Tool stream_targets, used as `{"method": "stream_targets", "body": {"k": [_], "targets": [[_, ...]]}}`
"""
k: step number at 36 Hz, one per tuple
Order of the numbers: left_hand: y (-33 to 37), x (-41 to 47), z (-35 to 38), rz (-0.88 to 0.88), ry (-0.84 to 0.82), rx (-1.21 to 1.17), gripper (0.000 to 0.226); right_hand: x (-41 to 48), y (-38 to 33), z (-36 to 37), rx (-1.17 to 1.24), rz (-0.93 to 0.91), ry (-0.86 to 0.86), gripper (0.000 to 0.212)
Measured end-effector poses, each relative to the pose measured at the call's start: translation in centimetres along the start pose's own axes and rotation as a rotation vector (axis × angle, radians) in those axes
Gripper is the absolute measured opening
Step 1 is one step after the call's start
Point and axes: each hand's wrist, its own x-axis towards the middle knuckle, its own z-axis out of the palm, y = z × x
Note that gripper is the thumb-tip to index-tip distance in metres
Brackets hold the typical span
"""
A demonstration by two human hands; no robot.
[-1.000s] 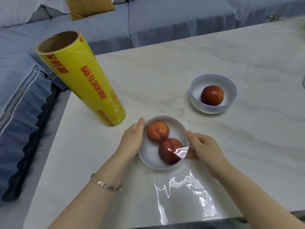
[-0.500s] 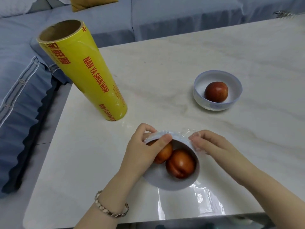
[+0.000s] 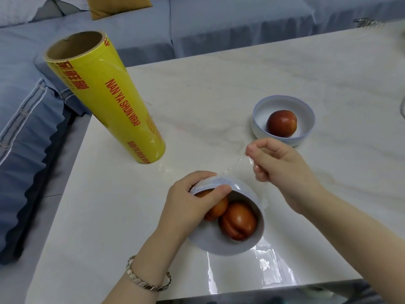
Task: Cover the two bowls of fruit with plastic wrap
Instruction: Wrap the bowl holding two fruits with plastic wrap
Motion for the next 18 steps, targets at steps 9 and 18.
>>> {"method": "stream_targets", "body": {"k": [9,18], "targets": [[-0.8,-0.4,-0.3,0.061,0.011,-0.032,0.04,1.8,3.2,1.4,-0.401,-0.212,0.142,0.022],[-1.3,-1.1,-0.9,0.19,-0.05,-0.031,0.045,1.6,4.4,1.6,-0.293,0.215,-0.159,0.017]]}}
